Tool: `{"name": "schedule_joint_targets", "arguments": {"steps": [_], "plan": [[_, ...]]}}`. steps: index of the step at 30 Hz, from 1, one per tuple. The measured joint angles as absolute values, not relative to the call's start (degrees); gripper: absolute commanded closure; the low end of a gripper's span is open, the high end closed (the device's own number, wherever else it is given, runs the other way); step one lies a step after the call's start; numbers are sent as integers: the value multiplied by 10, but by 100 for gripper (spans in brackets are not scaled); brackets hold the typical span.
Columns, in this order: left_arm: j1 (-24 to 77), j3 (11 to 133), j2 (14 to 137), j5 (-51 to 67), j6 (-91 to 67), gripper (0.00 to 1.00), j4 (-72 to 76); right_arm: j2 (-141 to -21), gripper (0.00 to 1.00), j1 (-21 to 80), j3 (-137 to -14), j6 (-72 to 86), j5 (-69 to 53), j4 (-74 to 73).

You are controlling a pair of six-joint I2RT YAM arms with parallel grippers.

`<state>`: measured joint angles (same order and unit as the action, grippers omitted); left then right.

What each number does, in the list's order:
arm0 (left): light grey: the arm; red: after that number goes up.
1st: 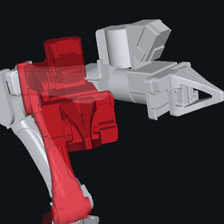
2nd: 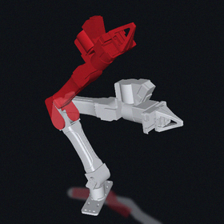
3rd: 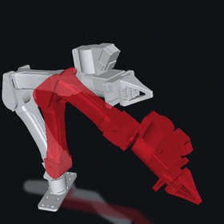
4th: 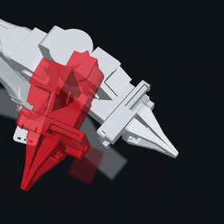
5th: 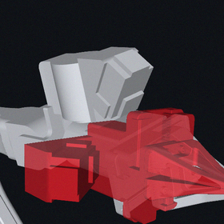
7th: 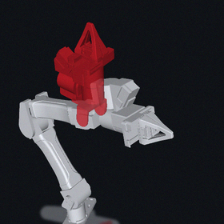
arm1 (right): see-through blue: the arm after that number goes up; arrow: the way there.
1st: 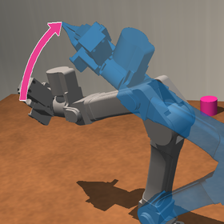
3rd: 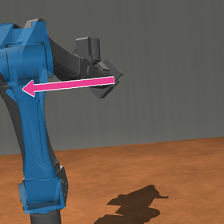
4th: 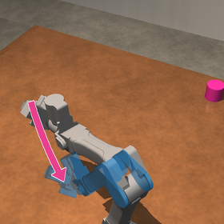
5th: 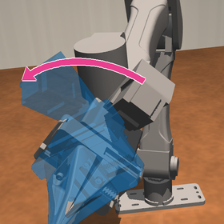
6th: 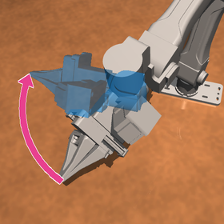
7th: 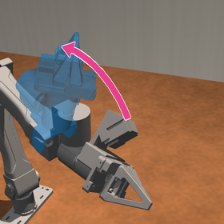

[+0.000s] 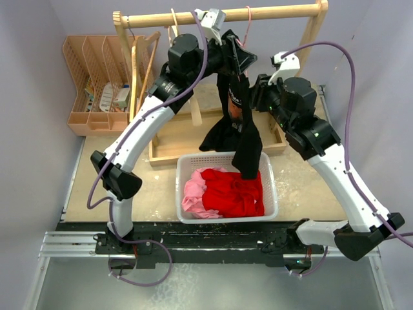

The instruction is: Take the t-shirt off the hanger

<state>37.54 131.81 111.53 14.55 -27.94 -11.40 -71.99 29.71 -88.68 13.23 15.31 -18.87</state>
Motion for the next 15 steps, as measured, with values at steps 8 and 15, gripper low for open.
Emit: {"name": "schedule_joint_targets", "arguments": {"steps": [8, 15], "plan": [[376, 1335, 1145, 126, -279, 49, -129, -720, 59, 319, -882, 130, 161, -187], [376, 1349, 1156, 117, -280, 96, -125, -719, 59, 319, -870, 130, 169, -185]]}}
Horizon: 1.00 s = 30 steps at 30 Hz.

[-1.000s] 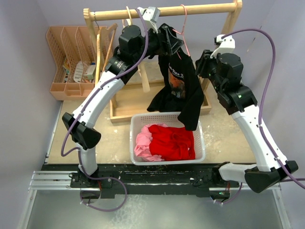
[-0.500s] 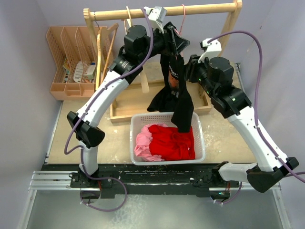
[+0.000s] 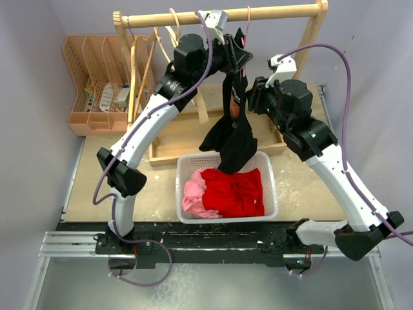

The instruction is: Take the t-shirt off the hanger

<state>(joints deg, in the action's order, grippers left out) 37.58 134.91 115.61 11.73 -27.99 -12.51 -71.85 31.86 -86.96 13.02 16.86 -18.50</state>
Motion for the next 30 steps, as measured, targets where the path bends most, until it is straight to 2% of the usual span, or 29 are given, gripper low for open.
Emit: {"name": "schedule_joint_targets", "arguments": {"steps": [1, 14, 30], "plan": [[376, 1349, 1157, 116, -281, 100, -125, -718, 59, 319, -868, 130, 170, -185], [375, 1346, 1163, 115, -272, 100, -98, -654, 56, 319, -822, 133, 178, -184], [375, 1207, 1053, 76, -224, 100, -22, -587, 54, 319, -773, 136, 214, -184]]}}
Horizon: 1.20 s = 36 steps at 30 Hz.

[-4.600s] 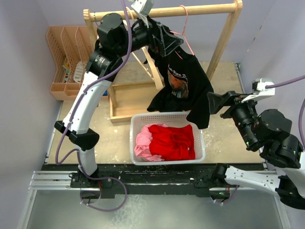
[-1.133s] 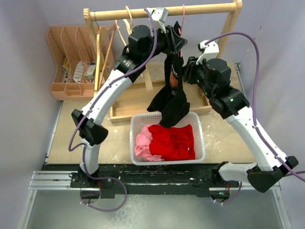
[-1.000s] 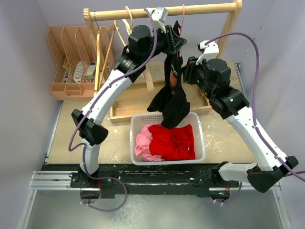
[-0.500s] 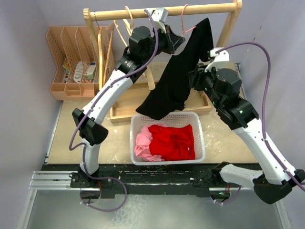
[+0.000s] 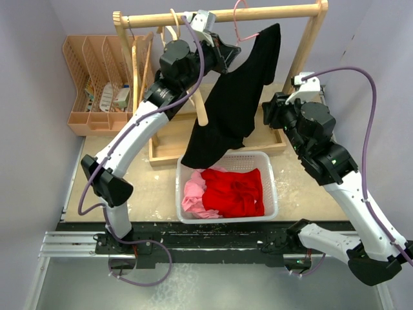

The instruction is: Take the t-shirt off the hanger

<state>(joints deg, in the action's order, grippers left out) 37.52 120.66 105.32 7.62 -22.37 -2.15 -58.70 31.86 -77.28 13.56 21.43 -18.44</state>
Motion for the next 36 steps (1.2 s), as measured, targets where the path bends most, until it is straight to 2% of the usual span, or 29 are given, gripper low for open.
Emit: {"name": "schedule_joint_targets", "arguments": {"steps": [6, 17, 26, 29, 34, 36], "plan": [[376, 1164, 999, 77, -211, 100, 0, -584, 48, 319, -756, 136, 227, -185], [376, 1072, 886, 52, -188, 100, -22, -584, 44, 319, -755, 137, 235, -184], [376, 985, 820, 40, -189, 100, -43, -593, 36, 319, -755, 137, 232, -179], [376, 962, 804, 44, -197, 100, -53, -601, 28, 319, -755, 137, 228, -173], [376, 937, 783, 62, -211, 100, -57, -608, 6, 319, -755, 139, 210, -160], [376, 925, 770, 68, -215, 100, -61, -607, 8, 319, -757, 141, 194, -155]]}}
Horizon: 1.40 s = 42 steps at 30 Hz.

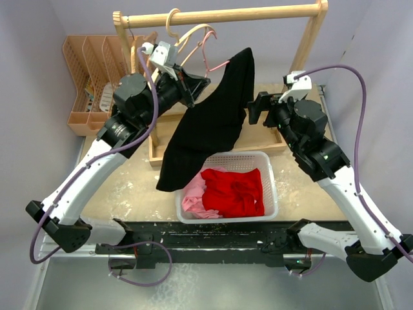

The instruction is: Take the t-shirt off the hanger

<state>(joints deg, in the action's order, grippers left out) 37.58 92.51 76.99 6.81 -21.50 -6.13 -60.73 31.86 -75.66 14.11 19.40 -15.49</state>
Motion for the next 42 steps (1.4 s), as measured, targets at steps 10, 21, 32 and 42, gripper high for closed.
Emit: {"name": "schedule_joint_targets", "arguments": {"steps": [10, 21, 32, 42], "plan": [[376, 888, 703, 73, -217, 100, -85, -589, 26, 319, -771, 161, 206, -114], [429, 852, 692, 72, -217, 100, -91, -623, 28, 319, -771, 169, 192, -86], [451, 851, 706, 37, -214, 100, -87, -660, 30, 326, -782, 213, 113, -66], [451, 844, 723, 6, -214, 100, -76, -653, 32, 335, -769, 234, 88, -51]]}}
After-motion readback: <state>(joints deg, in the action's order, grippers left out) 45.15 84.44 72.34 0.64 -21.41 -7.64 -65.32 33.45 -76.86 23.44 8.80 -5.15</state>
